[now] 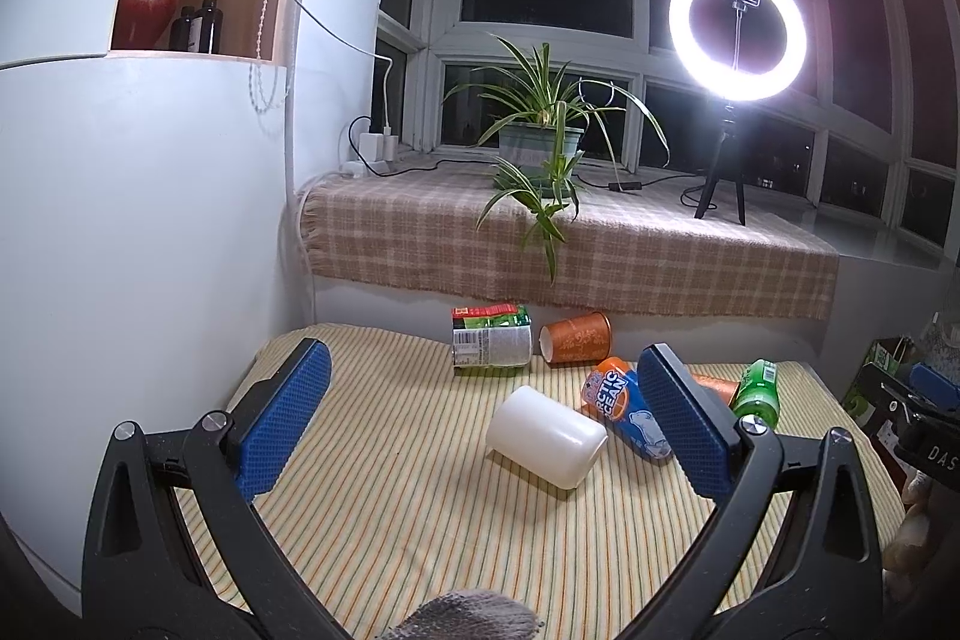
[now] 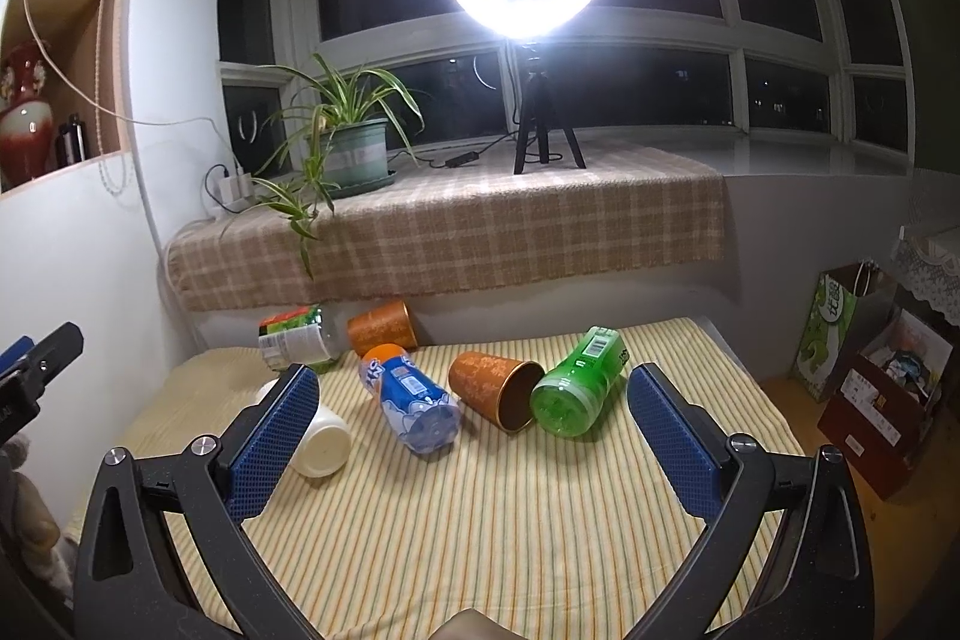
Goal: Flip cup upright
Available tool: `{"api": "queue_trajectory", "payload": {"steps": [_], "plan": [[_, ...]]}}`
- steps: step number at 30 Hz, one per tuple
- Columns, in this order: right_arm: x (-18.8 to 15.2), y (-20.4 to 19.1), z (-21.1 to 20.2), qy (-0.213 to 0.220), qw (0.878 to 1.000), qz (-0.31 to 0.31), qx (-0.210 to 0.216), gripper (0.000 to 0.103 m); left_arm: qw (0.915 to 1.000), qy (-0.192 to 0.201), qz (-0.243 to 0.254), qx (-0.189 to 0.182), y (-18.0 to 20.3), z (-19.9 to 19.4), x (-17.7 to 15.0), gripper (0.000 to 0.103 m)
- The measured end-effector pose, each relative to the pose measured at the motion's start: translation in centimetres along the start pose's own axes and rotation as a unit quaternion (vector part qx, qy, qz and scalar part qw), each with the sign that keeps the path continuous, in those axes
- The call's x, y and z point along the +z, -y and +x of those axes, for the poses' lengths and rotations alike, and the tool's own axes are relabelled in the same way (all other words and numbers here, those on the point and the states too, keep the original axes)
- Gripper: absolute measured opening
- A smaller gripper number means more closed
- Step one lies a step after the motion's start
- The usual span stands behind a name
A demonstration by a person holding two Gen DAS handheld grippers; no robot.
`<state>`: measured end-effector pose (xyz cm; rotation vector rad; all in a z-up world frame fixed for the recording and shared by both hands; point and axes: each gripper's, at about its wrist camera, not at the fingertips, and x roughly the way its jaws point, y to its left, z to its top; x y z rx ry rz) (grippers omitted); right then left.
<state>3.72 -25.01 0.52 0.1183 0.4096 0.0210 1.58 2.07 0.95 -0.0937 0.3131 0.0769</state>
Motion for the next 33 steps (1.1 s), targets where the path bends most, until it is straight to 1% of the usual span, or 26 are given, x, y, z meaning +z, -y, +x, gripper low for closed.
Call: {"api": "queue_trajectory", "payload": {"steps": [24, 33], "plan": [[-0.3, -0.3, 0.7, -0.010, 1.000, 0.000, 0.005, 0.103, 1.0000, -0.002, -0.002, 0.000, -0.1, 0.1, 0.1, 0.103], [-0.4, -0.6, 1.3, -0.016, 1.000, -0.005, 0.009, 0.103, 1.0000, -0.007, -0.004, 0.003, 0.1, 0.3, -0.7, 0.103]]}}
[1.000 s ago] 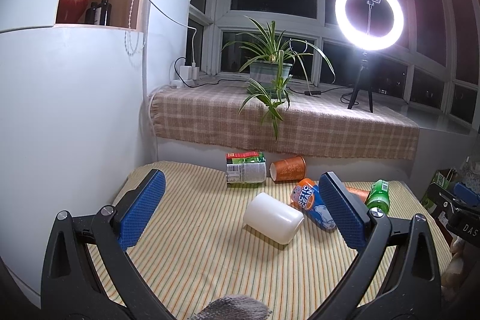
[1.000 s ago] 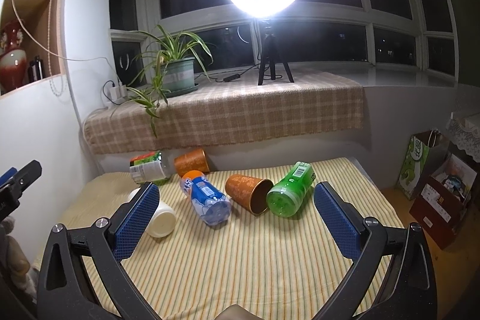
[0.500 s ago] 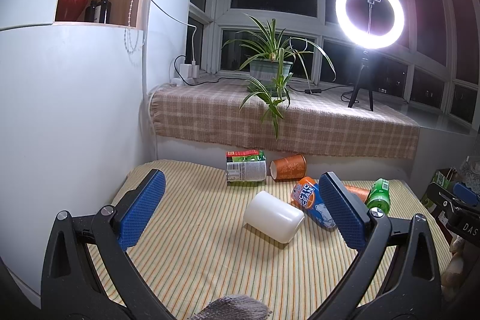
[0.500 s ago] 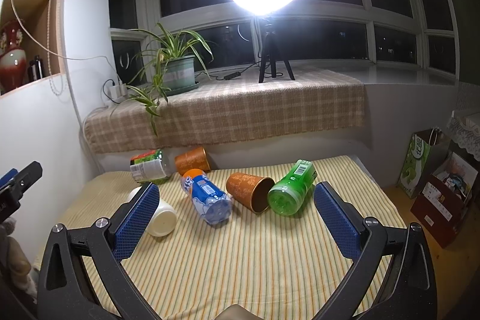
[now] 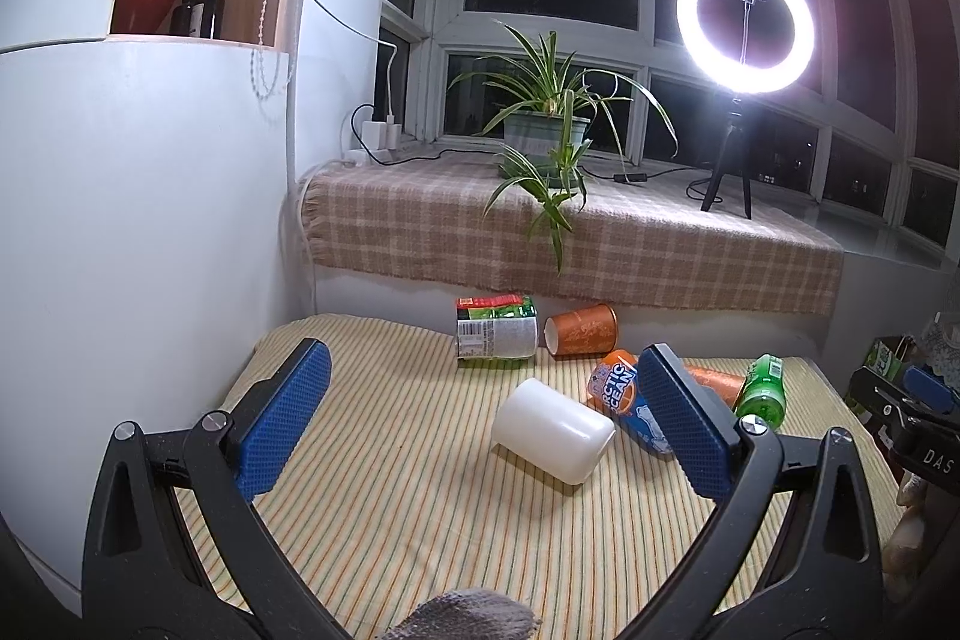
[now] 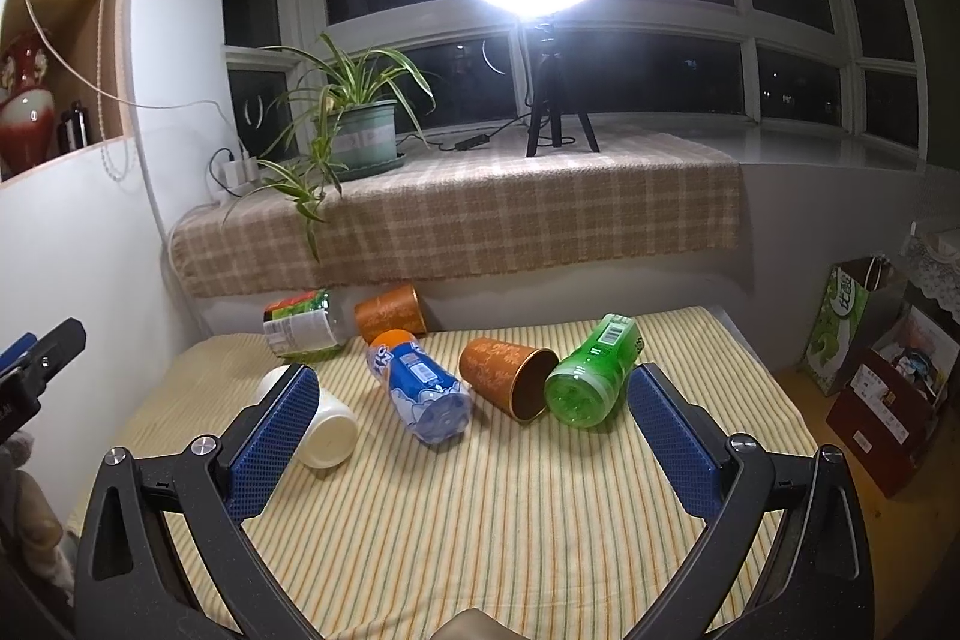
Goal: Flip cup upright
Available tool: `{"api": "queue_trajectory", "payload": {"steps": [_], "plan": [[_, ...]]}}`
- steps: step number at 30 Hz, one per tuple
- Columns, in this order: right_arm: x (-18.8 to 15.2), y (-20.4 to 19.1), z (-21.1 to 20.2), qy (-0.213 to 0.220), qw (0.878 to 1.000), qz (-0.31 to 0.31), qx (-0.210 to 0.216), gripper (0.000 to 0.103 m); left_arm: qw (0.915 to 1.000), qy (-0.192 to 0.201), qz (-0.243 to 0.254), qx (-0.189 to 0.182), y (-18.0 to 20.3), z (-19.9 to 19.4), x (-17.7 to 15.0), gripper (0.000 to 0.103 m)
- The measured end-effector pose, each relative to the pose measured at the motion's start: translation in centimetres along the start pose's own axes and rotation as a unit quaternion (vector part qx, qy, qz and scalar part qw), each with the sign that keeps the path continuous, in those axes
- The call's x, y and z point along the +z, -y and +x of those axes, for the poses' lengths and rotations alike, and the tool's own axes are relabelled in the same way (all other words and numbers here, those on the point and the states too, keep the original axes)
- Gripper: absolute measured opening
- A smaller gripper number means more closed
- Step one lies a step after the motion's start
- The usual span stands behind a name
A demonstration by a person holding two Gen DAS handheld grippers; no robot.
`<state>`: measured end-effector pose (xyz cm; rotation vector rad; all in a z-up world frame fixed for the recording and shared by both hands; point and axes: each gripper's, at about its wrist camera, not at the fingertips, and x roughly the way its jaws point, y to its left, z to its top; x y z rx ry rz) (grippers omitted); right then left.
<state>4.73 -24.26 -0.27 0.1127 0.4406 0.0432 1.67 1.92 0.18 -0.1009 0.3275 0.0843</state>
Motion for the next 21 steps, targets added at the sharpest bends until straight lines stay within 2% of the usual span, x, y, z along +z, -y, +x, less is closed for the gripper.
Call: {"api": "queue_trajectory", "payload": {"steps": [11, 21], "plan": [[0.2, -0.7, 2.0, -0.022, 0.999, -0.010, 0.024, 0.103, 0.9999, -0.014, -0.002, 0.000, -0.6, 0.8, 0.1, 0.103], [1.9, -1.2, 8.1, -0.077, 0.994, -0.045, 0.068, 0.103, 0.9978, -0.064, -0.019, 0.003, -3.2, 2.7, -1.5, 0.103]]}}
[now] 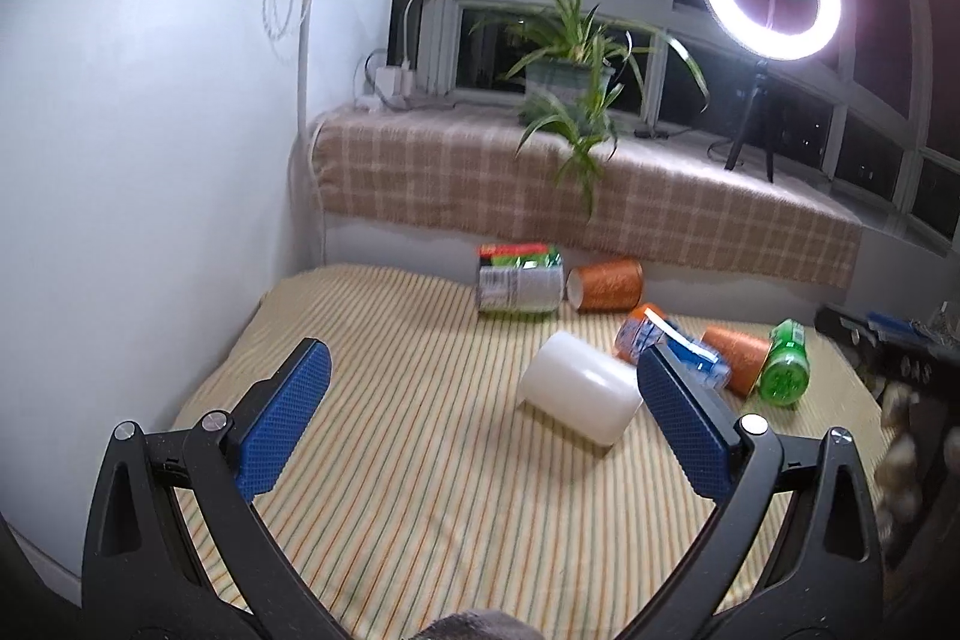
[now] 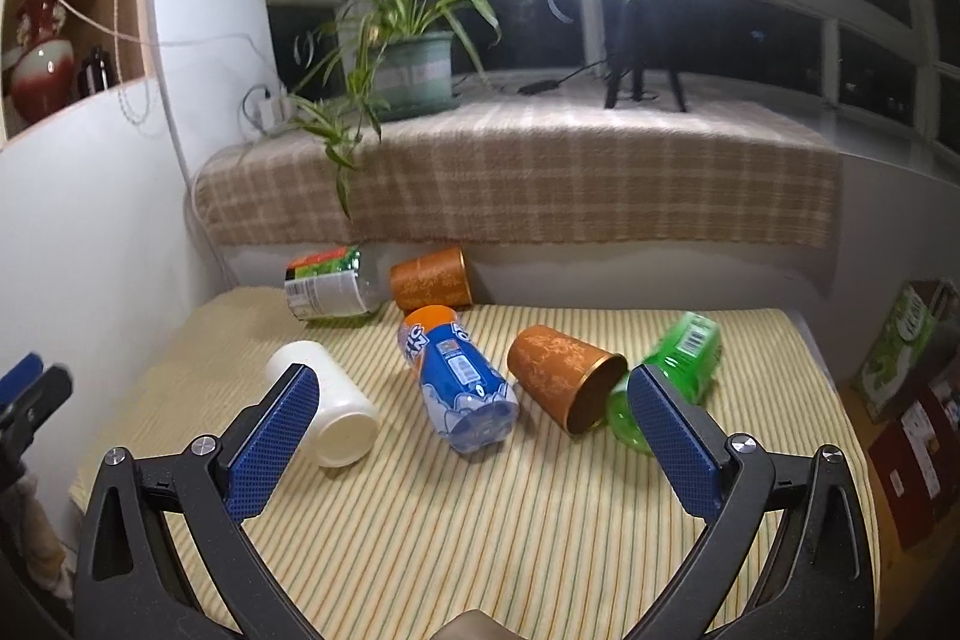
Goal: Flip cup upright
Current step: 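Reach the right tool to the lying blue-orange Arctic Ocean cup and grasp it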
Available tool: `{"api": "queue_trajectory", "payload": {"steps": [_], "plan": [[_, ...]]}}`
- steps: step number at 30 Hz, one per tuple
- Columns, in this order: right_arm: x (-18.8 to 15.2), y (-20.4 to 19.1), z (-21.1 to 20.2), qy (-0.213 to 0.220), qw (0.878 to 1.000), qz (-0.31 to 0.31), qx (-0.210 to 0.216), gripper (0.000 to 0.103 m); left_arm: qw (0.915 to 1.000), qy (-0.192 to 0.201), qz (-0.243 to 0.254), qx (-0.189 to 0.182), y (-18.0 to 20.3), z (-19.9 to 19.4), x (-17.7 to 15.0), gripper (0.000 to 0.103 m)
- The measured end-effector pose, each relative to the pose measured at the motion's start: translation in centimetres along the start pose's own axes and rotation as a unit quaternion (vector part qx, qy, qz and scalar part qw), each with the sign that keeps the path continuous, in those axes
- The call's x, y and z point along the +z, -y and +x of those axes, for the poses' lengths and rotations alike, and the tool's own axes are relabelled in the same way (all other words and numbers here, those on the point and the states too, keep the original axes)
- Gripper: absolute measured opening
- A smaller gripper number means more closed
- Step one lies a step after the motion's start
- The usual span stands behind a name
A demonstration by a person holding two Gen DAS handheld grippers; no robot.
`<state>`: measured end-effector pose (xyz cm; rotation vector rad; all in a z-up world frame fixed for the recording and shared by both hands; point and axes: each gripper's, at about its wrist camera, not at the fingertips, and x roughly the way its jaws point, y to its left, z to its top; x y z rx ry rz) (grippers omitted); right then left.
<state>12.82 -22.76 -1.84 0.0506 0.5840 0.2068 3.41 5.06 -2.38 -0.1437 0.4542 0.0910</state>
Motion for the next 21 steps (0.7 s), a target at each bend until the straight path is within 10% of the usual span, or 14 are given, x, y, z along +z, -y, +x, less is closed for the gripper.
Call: {"api": "queue_trajectory", "payload": {"steps": [11, 21], "plan": [[3.5, -0.6, 10.3, -0.160, 0.981, -0.062, 0.089, 0.097, 0.9980, -0.053, -0.024, 0.026, -3.7, 1.3, -2.8, 0.103], [3.2, -2.7, 17.1, -0.262, 0.954, -0.128, 0.069, 0.080, 0.9960, -0.067, -0.040, 0.044, -6.1, 1.3, -3.6, 0.103]]}}
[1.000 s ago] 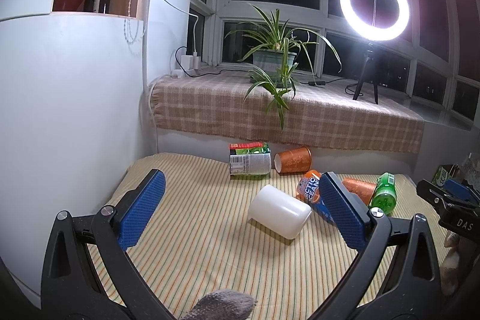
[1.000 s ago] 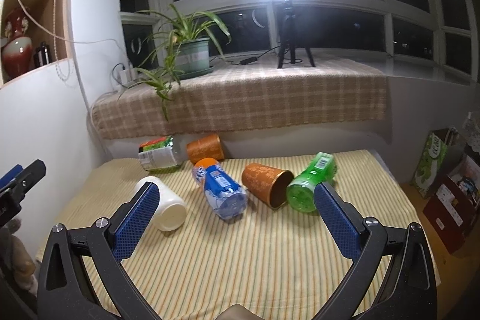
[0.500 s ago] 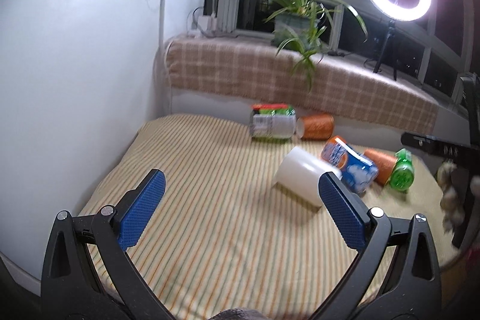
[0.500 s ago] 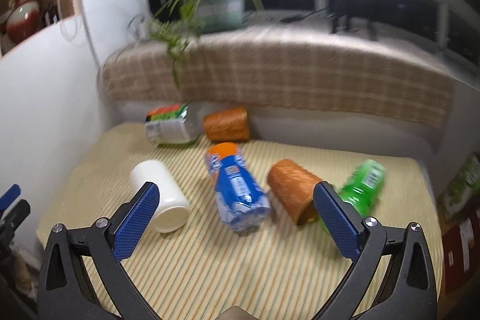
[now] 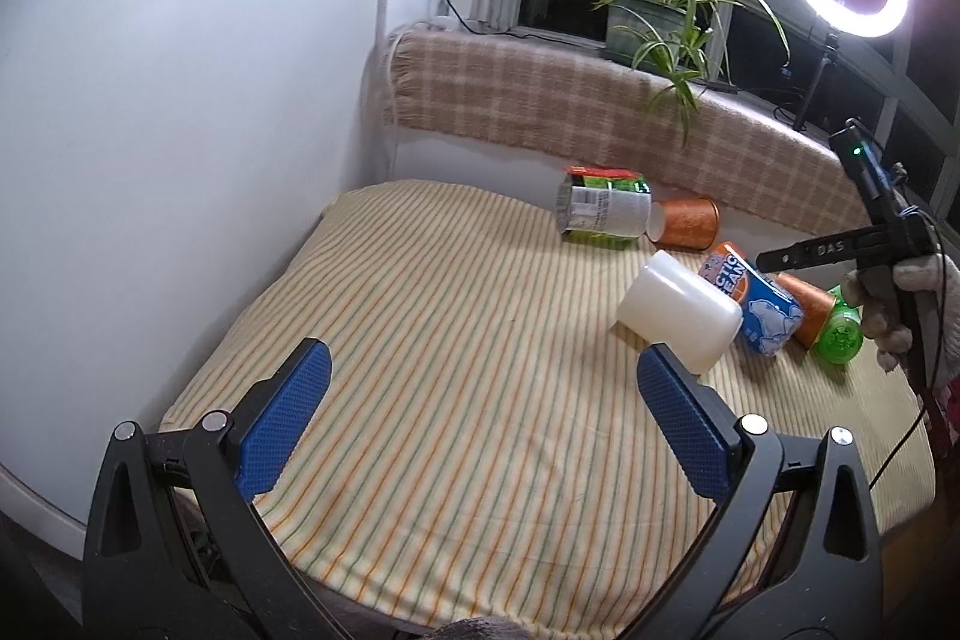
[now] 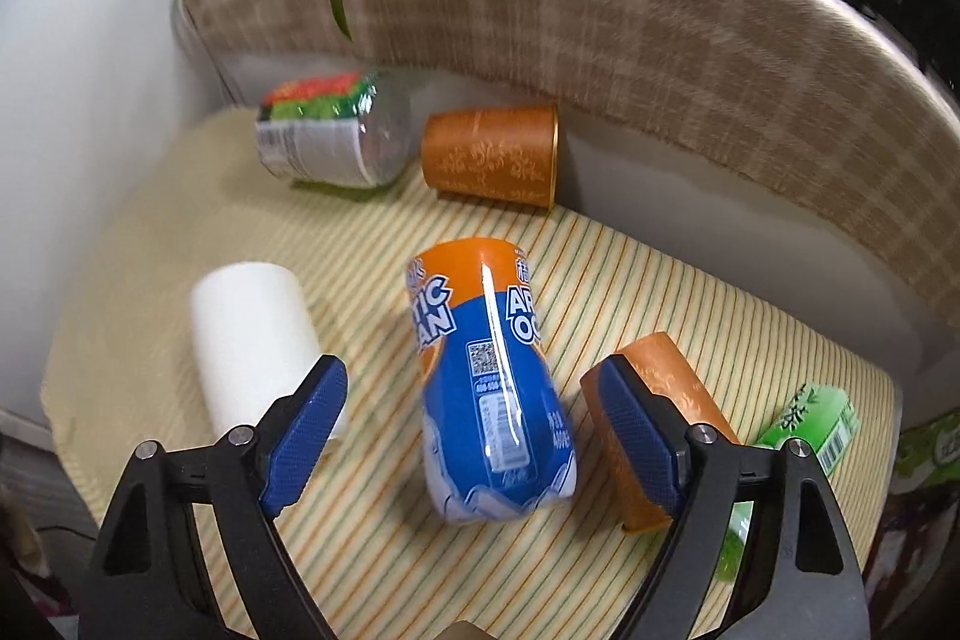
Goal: Flip cup upright
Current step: 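Reach the right tool to the lying blue-orange Arctic Ocean cup and grasp it, then lift the cup with the right tool and bring it to the left tool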
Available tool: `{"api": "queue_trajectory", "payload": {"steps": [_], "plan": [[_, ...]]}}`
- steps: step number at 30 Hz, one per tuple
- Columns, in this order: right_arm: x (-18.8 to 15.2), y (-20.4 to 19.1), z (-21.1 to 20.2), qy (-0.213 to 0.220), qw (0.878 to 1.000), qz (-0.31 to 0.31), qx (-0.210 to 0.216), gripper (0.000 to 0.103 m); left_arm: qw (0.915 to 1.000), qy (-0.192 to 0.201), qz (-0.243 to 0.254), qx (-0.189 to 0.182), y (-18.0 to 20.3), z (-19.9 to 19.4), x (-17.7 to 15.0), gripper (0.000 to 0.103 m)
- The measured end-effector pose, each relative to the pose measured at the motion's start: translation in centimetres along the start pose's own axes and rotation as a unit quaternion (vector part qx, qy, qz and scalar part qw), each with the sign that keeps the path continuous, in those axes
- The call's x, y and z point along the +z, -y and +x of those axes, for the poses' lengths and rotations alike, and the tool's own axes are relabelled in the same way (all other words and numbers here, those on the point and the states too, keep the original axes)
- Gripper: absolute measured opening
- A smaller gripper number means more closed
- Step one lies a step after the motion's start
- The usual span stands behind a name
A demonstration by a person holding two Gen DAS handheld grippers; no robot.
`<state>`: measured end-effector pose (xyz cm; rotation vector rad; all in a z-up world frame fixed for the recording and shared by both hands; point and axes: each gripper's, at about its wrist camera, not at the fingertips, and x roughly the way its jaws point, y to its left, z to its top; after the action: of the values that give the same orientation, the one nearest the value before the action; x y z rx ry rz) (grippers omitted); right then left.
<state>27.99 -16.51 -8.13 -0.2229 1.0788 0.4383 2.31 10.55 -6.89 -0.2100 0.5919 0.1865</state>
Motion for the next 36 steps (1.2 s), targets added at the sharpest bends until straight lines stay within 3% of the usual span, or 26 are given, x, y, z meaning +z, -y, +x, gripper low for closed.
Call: {"api": "queue_trajectory", "payload": {"steps": [2, 17, 19, 27, 36], "plan": [[0.2, -0.1, 0.9, -0.016, 1.000, -0.008, -0.001, 0.072, 1.0000, 0.000, -0.002, 0.002, -0.2, 0.0, 0.0, 0.103], [0.2, -0.7, 5.1, -0.067, 0.996, -0.054, -0.032, 0.072, 1.0000, -0.004, 0.000, 0.004, -0.2, -0.1, -0.2, 0.103], [0.0, -1.0, 5.4, -0.072, 0.995, -0.060, -0.043, 0.061, 1.0000, -0.004, 0.001, 0.004, -0.2, -0.2, -0.2, 0.103], [-0.1, -1.1, 4.6, -0.052, 0.997, -0.047, -0.040, 0.060, 1.0000, -0.003, 0.002, 0.001, -0.1, -0.2, -0.3, 0.103], [-2.1, -1.4, -2.2, 0.011, 1.000, 0.004, -0.013, 0.060, 0.9996, -0.006, 0.013, -0.022, 1.1, 0.1, -0.5, 0.103]]}}
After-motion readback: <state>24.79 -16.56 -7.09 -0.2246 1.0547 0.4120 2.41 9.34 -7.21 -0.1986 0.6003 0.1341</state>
